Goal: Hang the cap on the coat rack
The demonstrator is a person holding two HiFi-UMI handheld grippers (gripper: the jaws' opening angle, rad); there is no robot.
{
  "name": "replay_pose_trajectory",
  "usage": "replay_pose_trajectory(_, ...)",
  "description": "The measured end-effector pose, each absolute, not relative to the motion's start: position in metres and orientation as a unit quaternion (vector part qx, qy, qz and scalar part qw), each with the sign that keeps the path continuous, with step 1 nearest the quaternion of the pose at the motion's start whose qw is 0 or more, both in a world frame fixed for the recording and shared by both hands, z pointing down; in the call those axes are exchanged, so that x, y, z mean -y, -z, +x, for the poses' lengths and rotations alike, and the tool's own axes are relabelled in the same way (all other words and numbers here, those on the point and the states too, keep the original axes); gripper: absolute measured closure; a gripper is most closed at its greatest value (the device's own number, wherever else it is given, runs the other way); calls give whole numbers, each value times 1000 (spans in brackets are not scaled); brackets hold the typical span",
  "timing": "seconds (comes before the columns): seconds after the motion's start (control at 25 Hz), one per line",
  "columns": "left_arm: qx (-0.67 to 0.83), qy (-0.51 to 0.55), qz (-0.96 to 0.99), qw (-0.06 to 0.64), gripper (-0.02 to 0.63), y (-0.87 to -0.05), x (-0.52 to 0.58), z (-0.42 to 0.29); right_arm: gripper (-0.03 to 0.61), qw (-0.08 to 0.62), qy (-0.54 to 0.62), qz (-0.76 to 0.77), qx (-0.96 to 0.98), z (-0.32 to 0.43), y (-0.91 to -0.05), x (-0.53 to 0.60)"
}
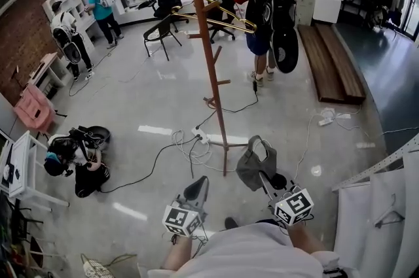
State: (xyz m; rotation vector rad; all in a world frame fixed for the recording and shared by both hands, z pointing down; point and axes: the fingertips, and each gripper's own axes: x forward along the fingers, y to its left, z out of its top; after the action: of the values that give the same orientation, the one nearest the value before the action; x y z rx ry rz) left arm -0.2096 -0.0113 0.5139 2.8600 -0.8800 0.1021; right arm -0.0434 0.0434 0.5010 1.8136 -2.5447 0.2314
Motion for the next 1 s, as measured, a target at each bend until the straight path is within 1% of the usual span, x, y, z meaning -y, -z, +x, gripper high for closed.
replay_pose_trajectory(0.56,275,-35,958,77,603,-518,62,-202,558,5,-72,592,802,-37,-500,7)
replay_pose_trajectory(1.0,317,-40,944,84,603,-522,143,-166,558,10,-72,556,828,-4,-510,98)
